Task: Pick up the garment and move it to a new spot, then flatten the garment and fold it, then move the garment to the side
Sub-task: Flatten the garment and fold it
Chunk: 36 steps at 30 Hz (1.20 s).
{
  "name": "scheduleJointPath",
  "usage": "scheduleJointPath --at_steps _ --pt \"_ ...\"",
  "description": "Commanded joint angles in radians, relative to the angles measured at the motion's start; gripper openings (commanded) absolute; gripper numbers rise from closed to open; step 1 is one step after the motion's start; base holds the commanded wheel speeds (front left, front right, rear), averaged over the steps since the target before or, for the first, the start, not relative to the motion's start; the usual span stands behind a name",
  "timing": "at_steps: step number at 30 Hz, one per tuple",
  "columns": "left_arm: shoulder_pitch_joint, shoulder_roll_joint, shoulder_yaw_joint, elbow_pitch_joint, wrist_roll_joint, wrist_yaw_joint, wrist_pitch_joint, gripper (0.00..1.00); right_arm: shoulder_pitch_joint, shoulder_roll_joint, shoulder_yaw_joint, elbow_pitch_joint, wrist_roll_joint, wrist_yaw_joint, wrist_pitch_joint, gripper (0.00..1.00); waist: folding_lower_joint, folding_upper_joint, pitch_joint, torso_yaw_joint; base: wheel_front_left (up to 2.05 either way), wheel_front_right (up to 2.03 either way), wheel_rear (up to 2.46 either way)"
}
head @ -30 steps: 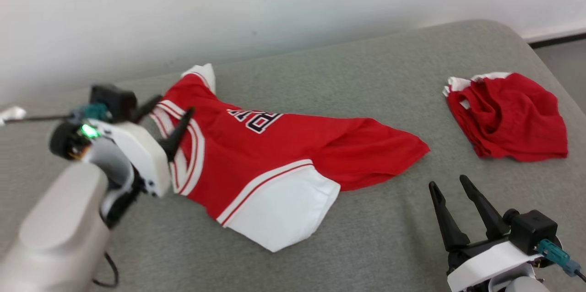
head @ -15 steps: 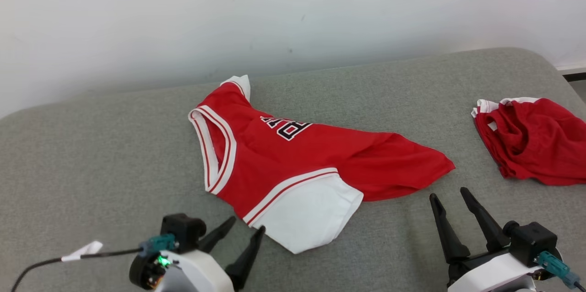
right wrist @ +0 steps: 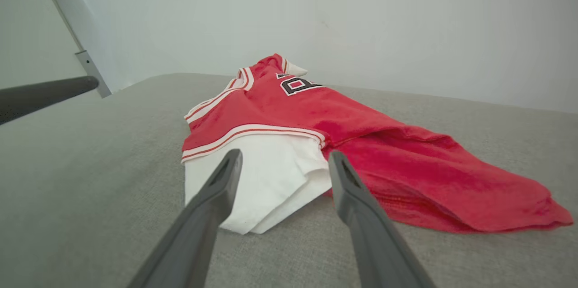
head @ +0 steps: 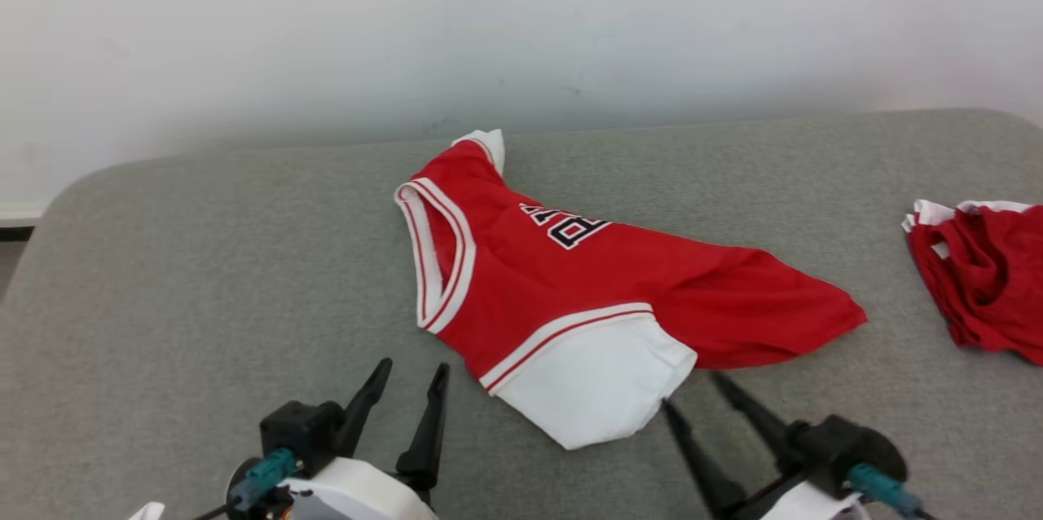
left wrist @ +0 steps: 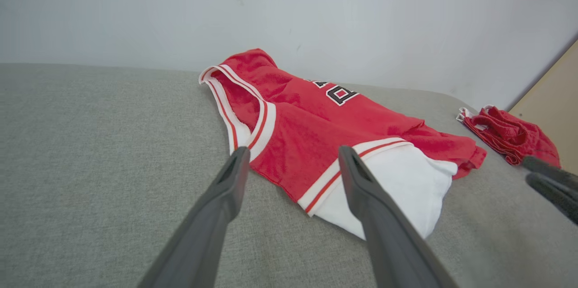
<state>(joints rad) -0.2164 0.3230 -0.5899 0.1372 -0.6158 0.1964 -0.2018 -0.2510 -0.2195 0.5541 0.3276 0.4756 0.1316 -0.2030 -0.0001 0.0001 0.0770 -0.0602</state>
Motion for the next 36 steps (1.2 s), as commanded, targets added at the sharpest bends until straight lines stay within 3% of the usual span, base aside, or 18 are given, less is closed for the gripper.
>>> scheduleJointPath --at_steps 1,11,19,20,21,22,23,31,36 --pt "0.012 -0.007 0.004 0.005 0.013 0.004 -0.009 1.0 -0.018 0.0 0.021 -0.002 -0.008 -0.002 0.007 1.0 0.0001 -0.0001 -0.003 0.026 0.0 0.0 0.0" --pt "0.002 -0.067 0.019 0.043 0.026 -0.014 -0.056 1.0 -0.12 0.0 0.23 0.152 -0.053 -0.002 0.136 1.0 0.0001 -0.0001 -0.007 0.174 0.0 0.0 0.0" --pt "0.021 -0.102 0.045 0.075 0.028 -0.036 -0.062 1.0 -0.161 0.021 0.231 0.315 -0.116 -0.002 0.191 1.0 0.0001 -0.0001 -0.008 0.232 0.0 0.0 0.0" --pt "0.022 -0.106 0.047 0.079 0.031 -0.039 -0.062 1.0 -0.165 0.02 0.23 0.327 -0.119 -0.002 0.188 0.95 0.0001 -0.0001 -0.008 0.235 0.0 0.0 0.0" --pt "0.022 -0.109 0.05 0.081 0.034 -0.041 -0.063 1.0 -0.167 0.02 0.23 0.342 -0.124 -0.002 0.186 0.57 0.0001 -0.0001 -0.008 0.237 0.0 0.0 0.0" --pt "0.022 -0.112 0.053 0.083 0.037 -0.043 -0.063 1.0 -0.169 0.023 0.229 0.353 -0.128 -0.002 0.185 0.39 0.0001 -0.0001 -0.008 0.239 0.0 0.0 0.0" --pt "0.023 -0.114 0.057 0.085 0.039 -0.046 -0.062 1.0 -0.17 0.027 0.228 0.362 -0.13 -0.002 0.18 0.0 0.0001 -0.0001 -0.009 0.24 0.0 0.0 0.0" --pt "0.041 -0.13 0.088 0.094 0.062 -0.062 -0.063 1.0 -0.196 0.051 0.175 0.397 -0.142 -0.002 0.107 0.0 0.0001 -0.0001 -0.018 0.233 0.0 0.0 0.0" --pt "0.047 -0.136 0.099 0.099 0.073 -0.072 -0.063 1.0 -0.206 0.06 0.165 0.339 -0.077 -0.002 0.073 0.0 0.0001 -0.0001 -0.023 0.227 0.0 0.0 0.0"
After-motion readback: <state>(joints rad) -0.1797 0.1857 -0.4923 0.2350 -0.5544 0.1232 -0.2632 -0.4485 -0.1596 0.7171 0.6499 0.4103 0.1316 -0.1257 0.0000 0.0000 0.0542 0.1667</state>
